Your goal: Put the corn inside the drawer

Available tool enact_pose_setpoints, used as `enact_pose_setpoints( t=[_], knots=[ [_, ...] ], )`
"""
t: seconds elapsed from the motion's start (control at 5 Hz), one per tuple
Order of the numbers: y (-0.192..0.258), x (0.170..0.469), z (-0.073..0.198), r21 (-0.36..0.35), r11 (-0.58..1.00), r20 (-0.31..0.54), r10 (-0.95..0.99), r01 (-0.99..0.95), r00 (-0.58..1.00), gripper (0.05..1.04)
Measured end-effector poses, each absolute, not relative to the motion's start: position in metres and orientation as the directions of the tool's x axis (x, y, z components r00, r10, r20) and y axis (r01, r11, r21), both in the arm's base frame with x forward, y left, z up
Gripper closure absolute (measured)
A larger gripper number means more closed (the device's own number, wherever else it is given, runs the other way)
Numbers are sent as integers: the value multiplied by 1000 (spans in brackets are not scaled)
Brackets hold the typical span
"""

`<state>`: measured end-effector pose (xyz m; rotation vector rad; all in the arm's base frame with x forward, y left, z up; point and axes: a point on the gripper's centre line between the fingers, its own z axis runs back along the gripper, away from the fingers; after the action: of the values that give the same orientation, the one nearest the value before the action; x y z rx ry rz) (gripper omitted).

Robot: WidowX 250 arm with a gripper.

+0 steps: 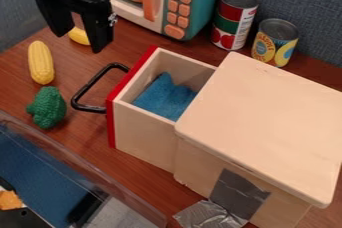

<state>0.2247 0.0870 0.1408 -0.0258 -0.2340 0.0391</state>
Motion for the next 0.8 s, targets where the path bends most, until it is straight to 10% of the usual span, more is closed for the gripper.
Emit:
enact_pose_setpoints(
  t=[0.8],
  knots=[
    [162, 218, 102, -81, 881, 304, 467, -466, 830, 83]
  ],
)
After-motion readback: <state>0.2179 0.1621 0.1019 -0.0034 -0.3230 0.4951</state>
